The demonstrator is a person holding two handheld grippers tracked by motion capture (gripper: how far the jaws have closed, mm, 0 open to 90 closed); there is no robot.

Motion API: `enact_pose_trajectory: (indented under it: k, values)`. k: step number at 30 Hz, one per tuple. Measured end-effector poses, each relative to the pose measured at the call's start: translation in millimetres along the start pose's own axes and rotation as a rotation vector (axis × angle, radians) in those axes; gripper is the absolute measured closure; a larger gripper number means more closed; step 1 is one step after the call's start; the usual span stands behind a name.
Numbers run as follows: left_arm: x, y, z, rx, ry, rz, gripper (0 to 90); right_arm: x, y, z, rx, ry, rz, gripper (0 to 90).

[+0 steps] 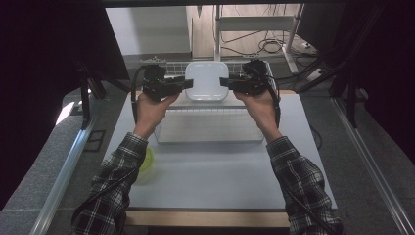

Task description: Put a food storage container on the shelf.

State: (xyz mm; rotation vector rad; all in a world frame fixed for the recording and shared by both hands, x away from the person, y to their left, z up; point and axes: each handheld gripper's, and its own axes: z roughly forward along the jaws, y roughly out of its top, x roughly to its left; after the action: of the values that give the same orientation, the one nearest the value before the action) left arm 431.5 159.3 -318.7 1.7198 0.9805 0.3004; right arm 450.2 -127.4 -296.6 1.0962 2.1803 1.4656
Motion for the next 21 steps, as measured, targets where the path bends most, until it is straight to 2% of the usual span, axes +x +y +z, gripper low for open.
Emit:
enact_pose_trajectory:
  k: [5, 8, 10, 11, 16, 19, 21]
  values:
    - [2.6, 2.2, 4.2, 0.002, -0.003, -0.017, 57.2, -2.5, 1.3, 4.5, 0.005, -0.004, 0.017, 55.6]
    - [3.6, 3.3, 7.9, 0.016, 0.017, -0.019, 53.0, -2.9, 1.8, 7.4, 0.003, -0.018, 0.019, 51.5]
    - [4.4, 3.3, 12.3, 0.023, 0.026, -0.028, 49.8, -1.8, 2.3, 9.9, 0.015, -0.059, -0.002, 50.9]
    - [4.9, 3.3, 13.0, 0.009, 0.029, -0.039, 49.1, -1.3, 2.1, 12.2, 0.022, -0.076, -0.015, 50.9]
    - [9.1, 5.1, 18.1, 0.004, 0.020, -0.070, 47.2, -0.9, 3.1, 18.1, 0.010, -0.089, -0.010, 51.2]
    - [8.8, 4.5, 18.1, 0.000, 0.027, -0.068, 46.4, -0.4, 3.8, 18.9, 0.010, -0.099, -0.015, 51.2]
    - [7.7, 5.1, 17.9, 0.002, 0.047, -0.050, 43.9, 0.6, 3.9, 18.8, 0.008, -0.107, -0.024, 51.1]
